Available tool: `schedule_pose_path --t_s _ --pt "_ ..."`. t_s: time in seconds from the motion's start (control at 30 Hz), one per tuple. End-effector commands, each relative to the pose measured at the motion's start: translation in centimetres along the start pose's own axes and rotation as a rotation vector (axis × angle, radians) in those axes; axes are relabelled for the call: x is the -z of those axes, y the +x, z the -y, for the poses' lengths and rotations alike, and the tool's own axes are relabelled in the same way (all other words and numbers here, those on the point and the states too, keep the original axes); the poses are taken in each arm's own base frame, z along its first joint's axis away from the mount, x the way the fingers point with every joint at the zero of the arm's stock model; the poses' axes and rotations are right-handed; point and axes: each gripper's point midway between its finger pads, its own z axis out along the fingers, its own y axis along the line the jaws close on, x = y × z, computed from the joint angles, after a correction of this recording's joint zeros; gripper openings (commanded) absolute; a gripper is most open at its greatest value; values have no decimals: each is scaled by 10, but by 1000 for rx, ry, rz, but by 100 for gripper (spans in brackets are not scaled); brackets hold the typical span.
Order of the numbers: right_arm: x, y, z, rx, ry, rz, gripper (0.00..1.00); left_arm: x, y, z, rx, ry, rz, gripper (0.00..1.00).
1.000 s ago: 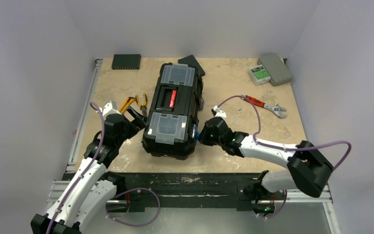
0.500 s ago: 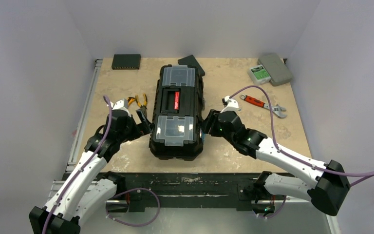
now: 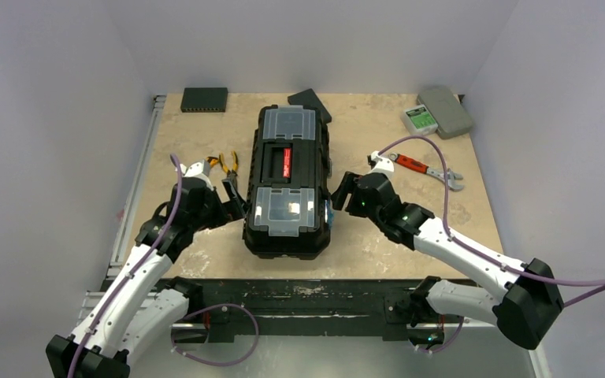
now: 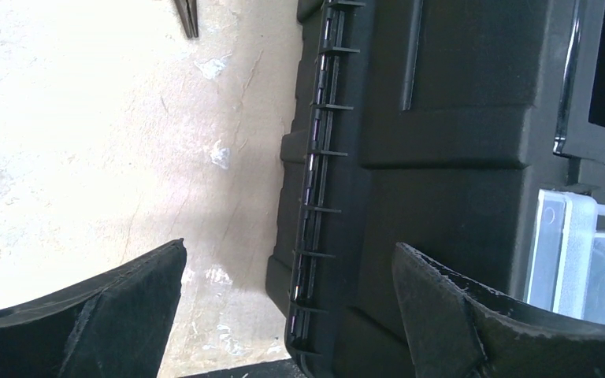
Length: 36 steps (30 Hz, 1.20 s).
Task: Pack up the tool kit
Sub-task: Close the toolbox at the center of the board.
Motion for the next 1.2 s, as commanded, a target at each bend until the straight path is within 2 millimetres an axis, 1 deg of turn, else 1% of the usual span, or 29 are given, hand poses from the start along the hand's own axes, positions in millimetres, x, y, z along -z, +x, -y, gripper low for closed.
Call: schedule_pose_path --t_s 0.0,0.1,0.17,0.27,0.33,0.37,0.4,0.5,0.53,0.6,0.67,0.77,0.8,0.93,1.03,1.17 --pt "1 -2 -7 12 -55 -19 69 16 -8 23 -51 96 8 100" --pt "3 9 -24 12 -165 -63 69 23 -15 24 -63 90 28 100" --pt "3 15 -30 18 -206 -85 69 28 -18 26 -66 94 40 100" --pt "3 35 -46 -31 -299 -152 68 32 -20 28 -64 106 47 100" --pt "6 47 -63 -46 -363 -173 68 33 -22 30 -61 113 51 100" --pt "9 55 -70 -41 -379 -184 68 34 -23 31 -62 117 54 100" --pt "15 66 -81 -24 -405 -203 68 35 -24 33 -63 121 56 100" --pt "22 82 -100 -6 -437 -214 68 37 -26 36 -68 129 57 100" --pt "24 86 -106 -8 -453 -226 68 38 -27 36 -69 129 56 100" --pt "25 90 -109 -8 -461 -235 68 40 -29 38 -75 132 59 100" --pt "27 87 -108 3 -461 -224 68 41 -30 38 -80 132 62 100" --pt "31 77 -104 27 -429 -202 69 44 -32 38 -90 127 68 100" --pt "33 71 -103 32 -419 -184 69 46 -33 38 -92 127 70 100" --pt "39 43 -86 80 -328 -99 71 50 -38 43 -103 135 85 100" --pt "41 24 -76 83 -296 -74 72 53 -41 48 -121 138 95 100" --pt "32 5 -56 59 -263 -73 72 57 -48 60 -162 134 115 100"
